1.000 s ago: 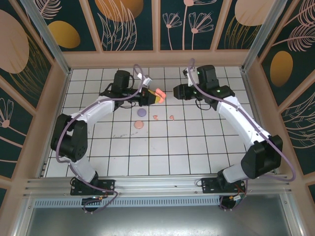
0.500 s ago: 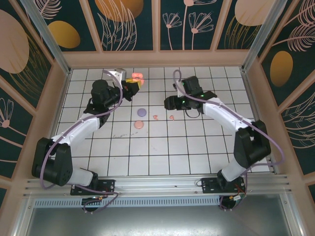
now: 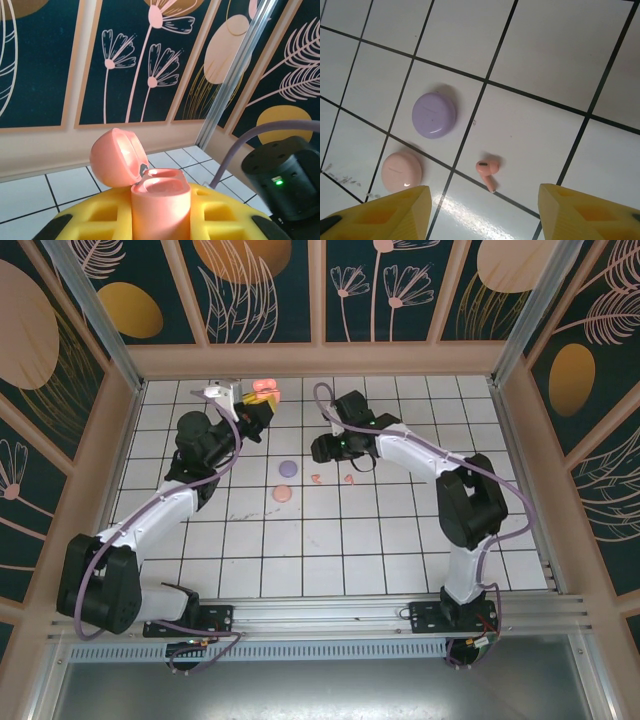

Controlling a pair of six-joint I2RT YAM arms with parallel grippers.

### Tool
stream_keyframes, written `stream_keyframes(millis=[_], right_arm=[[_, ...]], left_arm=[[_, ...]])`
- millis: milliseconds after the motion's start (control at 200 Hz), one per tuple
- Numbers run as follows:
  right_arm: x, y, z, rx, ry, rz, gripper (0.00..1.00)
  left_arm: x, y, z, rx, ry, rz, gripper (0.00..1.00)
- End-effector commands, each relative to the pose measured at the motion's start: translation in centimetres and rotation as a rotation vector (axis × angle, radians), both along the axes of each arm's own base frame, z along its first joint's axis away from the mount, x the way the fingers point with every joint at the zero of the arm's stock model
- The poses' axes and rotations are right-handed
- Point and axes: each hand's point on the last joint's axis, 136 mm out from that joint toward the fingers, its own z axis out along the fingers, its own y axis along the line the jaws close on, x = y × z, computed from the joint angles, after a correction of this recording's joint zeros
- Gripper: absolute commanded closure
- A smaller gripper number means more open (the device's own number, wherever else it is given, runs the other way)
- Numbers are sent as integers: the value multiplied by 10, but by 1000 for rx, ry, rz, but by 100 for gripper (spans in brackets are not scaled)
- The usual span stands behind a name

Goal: Insert the wireless bluetooth earbuds into the charging case

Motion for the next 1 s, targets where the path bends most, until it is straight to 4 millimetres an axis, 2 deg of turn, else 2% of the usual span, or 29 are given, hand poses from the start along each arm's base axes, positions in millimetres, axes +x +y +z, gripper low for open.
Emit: stream_keyframes(millis=[0, 465, 771, 991], right_arm=[[2, 1, -8, -66, 6, 25, 41], [-1, 18, -32, -104, 35, 87, 42], [-10, 23, -58, -152, 77, 109, 42], [-14, 30, -66, -168, 87, 124, 43]], left_arm=[[-11, 6, 28, -65, -95, 2, 100], [-39, 13, 47, -142, -268, -15, 100], [-43, 21, 55, -193, -314, 17, 100], [-44, 21, 56, -214, -317, 13, 100]])
